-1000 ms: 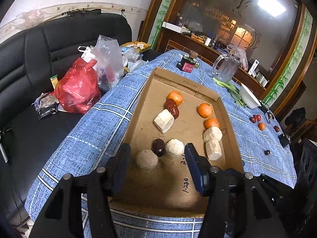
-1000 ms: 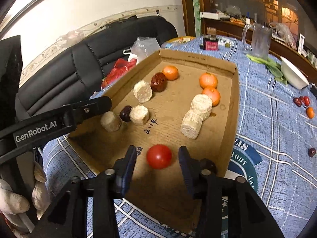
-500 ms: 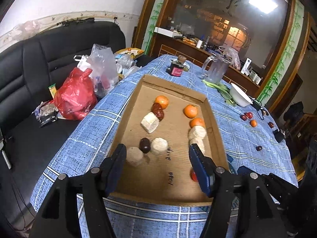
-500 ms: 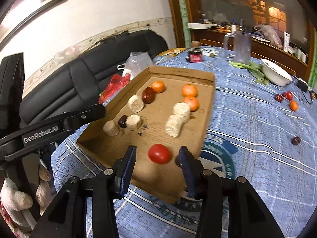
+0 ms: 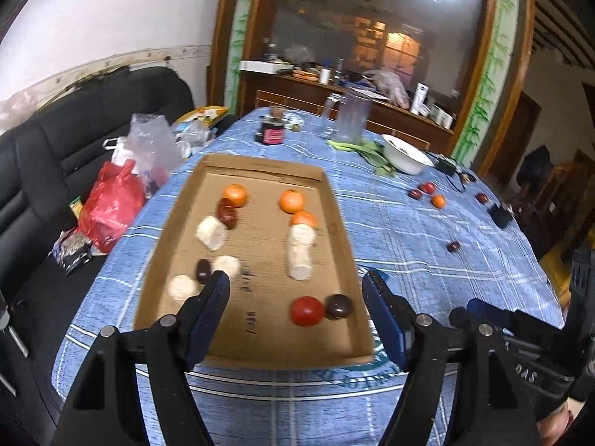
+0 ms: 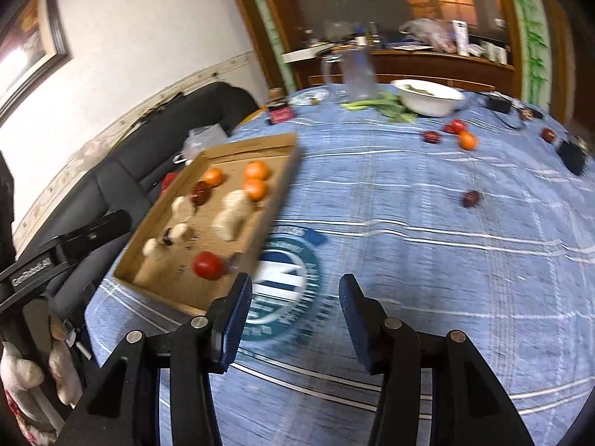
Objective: Organize fruits
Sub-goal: 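Withdraw both open tools from the box toward the loose dates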
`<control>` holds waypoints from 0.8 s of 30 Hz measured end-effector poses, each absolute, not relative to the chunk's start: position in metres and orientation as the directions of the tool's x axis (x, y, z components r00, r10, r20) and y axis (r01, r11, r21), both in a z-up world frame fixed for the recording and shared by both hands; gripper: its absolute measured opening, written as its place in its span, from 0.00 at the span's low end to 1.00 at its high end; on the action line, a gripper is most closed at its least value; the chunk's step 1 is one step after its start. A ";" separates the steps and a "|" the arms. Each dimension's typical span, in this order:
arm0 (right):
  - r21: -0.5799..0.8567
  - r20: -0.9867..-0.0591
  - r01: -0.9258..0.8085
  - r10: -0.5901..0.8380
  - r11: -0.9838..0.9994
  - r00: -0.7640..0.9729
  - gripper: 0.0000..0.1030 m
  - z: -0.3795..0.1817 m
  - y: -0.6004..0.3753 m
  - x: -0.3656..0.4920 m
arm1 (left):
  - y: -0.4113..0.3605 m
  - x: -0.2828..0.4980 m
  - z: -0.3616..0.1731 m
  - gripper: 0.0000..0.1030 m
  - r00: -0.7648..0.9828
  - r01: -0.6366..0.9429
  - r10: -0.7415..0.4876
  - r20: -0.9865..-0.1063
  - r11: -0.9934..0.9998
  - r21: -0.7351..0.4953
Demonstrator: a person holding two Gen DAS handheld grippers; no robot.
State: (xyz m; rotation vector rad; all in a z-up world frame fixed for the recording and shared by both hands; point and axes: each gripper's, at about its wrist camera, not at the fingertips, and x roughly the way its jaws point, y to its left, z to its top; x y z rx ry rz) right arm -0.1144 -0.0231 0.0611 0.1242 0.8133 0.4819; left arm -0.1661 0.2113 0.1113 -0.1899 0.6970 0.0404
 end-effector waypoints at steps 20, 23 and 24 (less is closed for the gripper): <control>0.355 -0.692 -0.176 0.385 0.918 0.610 0.51 0.034 -0.112 -0.112 | 0.113 -0.178 0.124 0.71 0.833 -0.069 0.164 -0.529 0.978 0.196; 0.358 -0.693 -0.177 0.388 0.917 0.608 0.51 0.033 -0.112 -0.112 | 0.108 -0.175 0.122 0.71 0.825 -0.052 0.156 -0.544 0.978 0.203; 0.356 -0.694 -0.177 0.387 0.917 0.607 0.51 0.034 -0.112 -0.113 | 0.107 -0.174 0.121 0.71 0.822 -0.048 0.155 -0.548 0.978 0.205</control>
